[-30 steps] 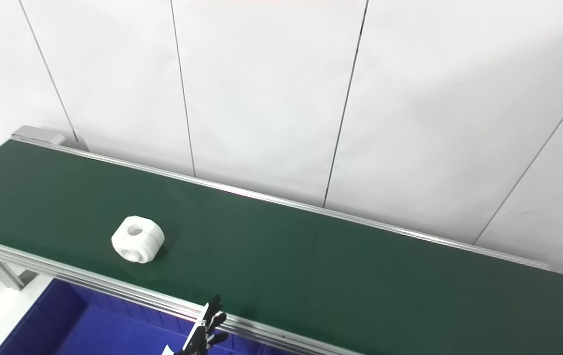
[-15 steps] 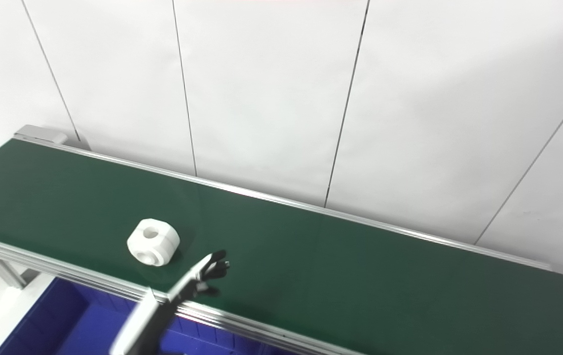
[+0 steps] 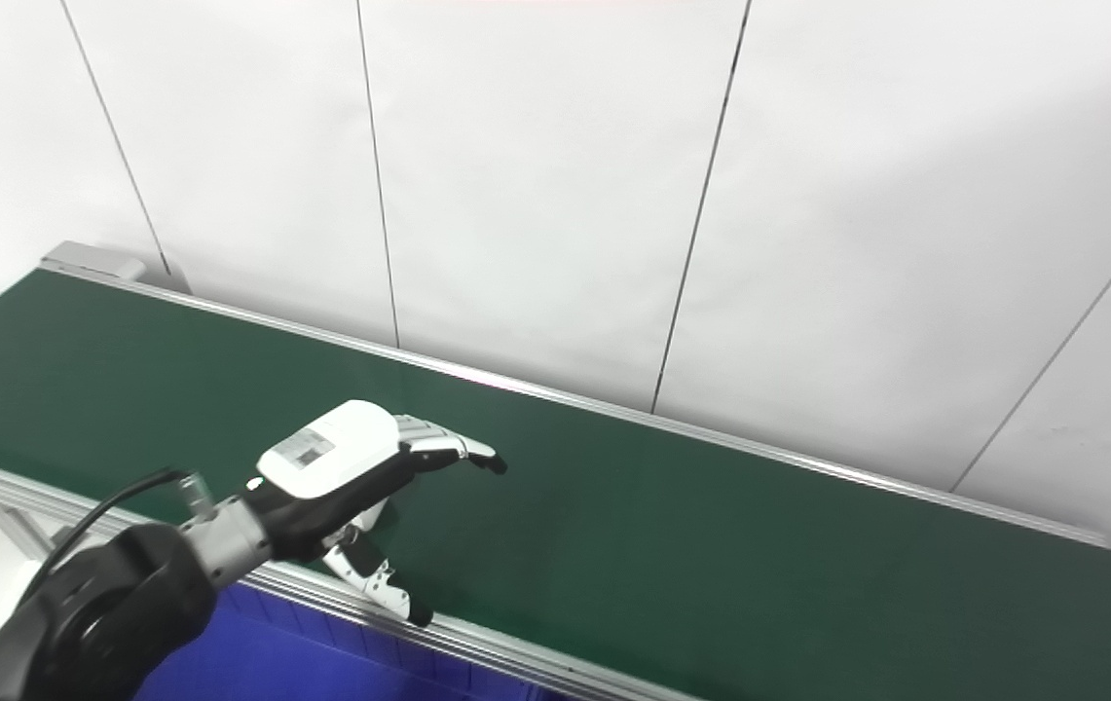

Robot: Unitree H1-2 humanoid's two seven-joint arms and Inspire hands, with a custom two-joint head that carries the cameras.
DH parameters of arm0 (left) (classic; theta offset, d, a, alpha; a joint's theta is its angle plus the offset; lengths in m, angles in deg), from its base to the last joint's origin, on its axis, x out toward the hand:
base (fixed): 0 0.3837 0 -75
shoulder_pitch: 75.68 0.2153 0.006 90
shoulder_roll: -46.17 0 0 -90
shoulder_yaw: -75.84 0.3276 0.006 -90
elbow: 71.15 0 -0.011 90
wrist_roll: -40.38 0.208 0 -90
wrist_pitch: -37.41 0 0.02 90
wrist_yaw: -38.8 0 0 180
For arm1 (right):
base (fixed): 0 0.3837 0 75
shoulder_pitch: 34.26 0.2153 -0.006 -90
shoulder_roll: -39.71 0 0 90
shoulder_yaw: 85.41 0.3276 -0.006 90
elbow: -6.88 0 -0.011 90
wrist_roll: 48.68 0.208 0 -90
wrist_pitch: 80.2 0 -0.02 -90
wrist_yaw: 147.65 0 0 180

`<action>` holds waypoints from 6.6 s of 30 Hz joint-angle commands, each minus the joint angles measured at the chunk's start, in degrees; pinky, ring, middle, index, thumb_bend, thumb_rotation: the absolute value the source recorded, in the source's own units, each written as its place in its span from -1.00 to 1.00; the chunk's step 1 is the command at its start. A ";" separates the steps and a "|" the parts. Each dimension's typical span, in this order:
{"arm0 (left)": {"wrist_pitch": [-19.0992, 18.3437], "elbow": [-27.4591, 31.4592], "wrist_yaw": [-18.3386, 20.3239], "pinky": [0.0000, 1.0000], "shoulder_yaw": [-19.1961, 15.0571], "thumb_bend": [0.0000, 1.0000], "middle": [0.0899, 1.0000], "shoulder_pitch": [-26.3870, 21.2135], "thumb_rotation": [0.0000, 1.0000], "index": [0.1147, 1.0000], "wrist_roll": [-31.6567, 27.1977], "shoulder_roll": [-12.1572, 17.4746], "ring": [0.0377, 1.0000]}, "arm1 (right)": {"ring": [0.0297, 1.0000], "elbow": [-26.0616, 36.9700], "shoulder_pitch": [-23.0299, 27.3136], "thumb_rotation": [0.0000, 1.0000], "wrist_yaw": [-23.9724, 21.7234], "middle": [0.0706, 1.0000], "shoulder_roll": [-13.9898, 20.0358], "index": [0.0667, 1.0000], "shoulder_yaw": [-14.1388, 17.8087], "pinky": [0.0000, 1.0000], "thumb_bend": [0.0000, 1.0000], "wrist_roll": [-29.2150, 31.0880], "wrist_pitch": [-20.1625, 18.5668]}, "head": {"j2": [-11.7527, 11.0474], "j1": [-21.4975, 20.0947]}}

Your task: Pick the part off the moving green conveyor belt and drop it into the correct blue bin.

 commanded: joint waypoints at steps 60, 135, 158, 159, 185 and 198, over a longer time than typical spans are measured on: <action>9.92 -28.87 -16.55 -0.19 8.16 0.05 -0.08 -10.74 -1.00 -0.20 0.75 -3.41 -0.12 | 1.00 6.72 -2.18 1.00 -0.14 1.00 -1.70 1.00 -1.36 1.00 0.80 -0.86 -2.22 | 3.77 -1.63; -3.84 5.01 8.42 0.57 -8.77 1.00 1.00 21.25 0.25 1.00 -2.82 14.44 0.90 | 0.98 8.28 -0.21 0.97 -2.94 1.00 0.43 1.00 1.93 0.88 0.77 3.14 -5.66 | 9.59 -0.67; -21.33 21.59 -1.20 1.00 -11.11 1.00 1.00 15.37 0.77 1.00 -52.89 -2.60 1.00 | 0.98 12.96 1.14 1.00 4.14 1.00 -12.42 1.00 -9.92 0.88 0.66 -15.09 -13.92 | 11.91 -36.36; -21.33 21.63 -1.45 1.00 -10.90 1.00 1.00 15.49 0.77 1.00 -52.88 -2.72 1.00 | 0.98 12.89 1.16 1.00 4.44 1.00 -12.57 1.00 -10.20 0.89 0.66 -15.33 -13.98 | 11.94 -36.67; -18.78 22.40 -15.83 1.00 -3.82 0.92 1.00 27.89 0.83 1.00 -43.58 -19.09 1.00 | 0.98 15.74 0.62 1.00 7.64 1.00 -13.33 1.00 -11.69 0.91 0.63 -15.21 -15.11 | 15.88 -39.77; -9.77 19.44 -17.98 1.00 -5.62 0.85 1.00 34.61 0.73 1.00 -40.77 -18.51 1.00 | 0.97 19.27 -2.29 1.00 6.05 1.00 -8.71 1.00 -8.46 0.86 0.76 -10.86 -16.57 | 16.11 -28.90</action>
